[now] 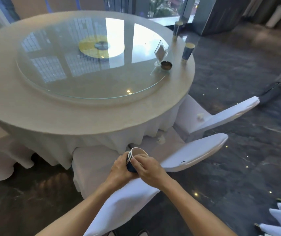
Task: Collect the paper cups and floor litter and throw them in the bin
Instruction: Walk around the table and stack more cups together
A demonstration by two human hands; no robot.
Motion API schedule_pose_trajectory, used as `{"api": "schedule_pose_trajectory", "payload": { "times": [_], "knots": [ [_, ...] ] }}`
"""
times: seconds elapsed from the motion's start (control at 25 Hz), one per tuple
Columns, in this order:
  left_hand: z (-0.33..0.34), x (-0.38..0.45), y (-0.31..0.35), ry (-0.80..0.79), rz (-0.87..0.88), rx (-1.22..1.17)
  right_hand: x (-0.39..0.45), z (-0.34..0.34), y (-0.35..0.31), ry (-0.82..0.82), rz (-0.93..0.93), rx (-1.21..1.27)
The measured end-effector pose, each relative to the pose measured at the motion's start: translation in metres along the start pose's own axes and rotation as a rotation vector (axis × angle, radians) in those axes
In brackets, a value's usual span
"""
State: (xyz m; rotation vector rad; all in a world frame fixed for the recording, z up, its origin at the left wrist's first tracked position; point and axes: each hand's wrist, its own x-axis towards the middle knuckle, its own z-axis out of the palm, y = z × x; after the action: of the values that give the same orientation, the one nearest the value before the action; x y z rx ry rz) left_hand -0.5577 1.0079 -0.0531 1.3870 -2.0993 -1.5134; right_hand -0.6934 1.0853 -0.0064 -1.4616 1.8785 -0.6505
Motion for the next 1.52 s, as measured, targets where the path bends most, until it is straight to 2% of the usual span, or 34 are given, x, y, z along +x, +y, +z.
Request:
{"api": "schedule_pose_trajectory", "payload": {
  "times": [0.08, 0.16, 0.24, 0.32, 0.48, 0.64, 0.76, 0.96, 1.08, 1.24, 1.52],
  "knots": [
    [0.004, -0.004, 0.005, -0.005, 0.026, -0.034, -0.010, 0.001, 0.001, 0.106, -0.010, -0.018],
    [0.012, -0.006, 0.011, 0.000, 0.042, -0.051, -0.016, -0.003, 0.007, 0.134, -0.035, -0.072],
    [0.022, -0.008, 0.017, 0.001, 0.042, -0.039, -0.020, -0.012, 0.012, 0.050, -0.041, -0.104],
    [0.034, -0.006, 0.023, -0.009, 0.023, -0.022, -0.021, -0.029, 0.022, -0.025, 0.017, -0.023],
    [0.062, 0.009, 0.047, 0.059, 0.007, 0.029, -0.014, -0.078, 0.057, -0.024, 0.052, 0.069],
    [0.102, 0.022, 0.086, 0.170, -0.032, 0.031, -0.006, -0.132, 0.108, -0.119, 0.009, 0.010],
    [0.123, 0.027, 0.103, 0.240, -0.049, 0.063, 0.007, -0.159, 0.136, -0.115, -0.071, 0.057],
    [0.134, 0.047, 0.104, 0.354, -0.148, 0.076, 0.065, -0.184, 0.171, -0.101, -0.090, -0.147],
    [0.136, 0.081, 0.094, 0.374, -0.188, 0.038, 0.105, -0.190, 0.199, -0.239, 0.012, -0.270],
    [0.146, 0.144, 0.075, 0.309, -0.238, -0.001, 0.154, -0.184, 0.260, -0.427, 0.200, -0.418],
    [0.174, 0.208, 0.017, 0.186, -0.407, -0.007, 0.239, -0.136, 0.346, -0.611, 0.194, -0.682]
  ]
}}
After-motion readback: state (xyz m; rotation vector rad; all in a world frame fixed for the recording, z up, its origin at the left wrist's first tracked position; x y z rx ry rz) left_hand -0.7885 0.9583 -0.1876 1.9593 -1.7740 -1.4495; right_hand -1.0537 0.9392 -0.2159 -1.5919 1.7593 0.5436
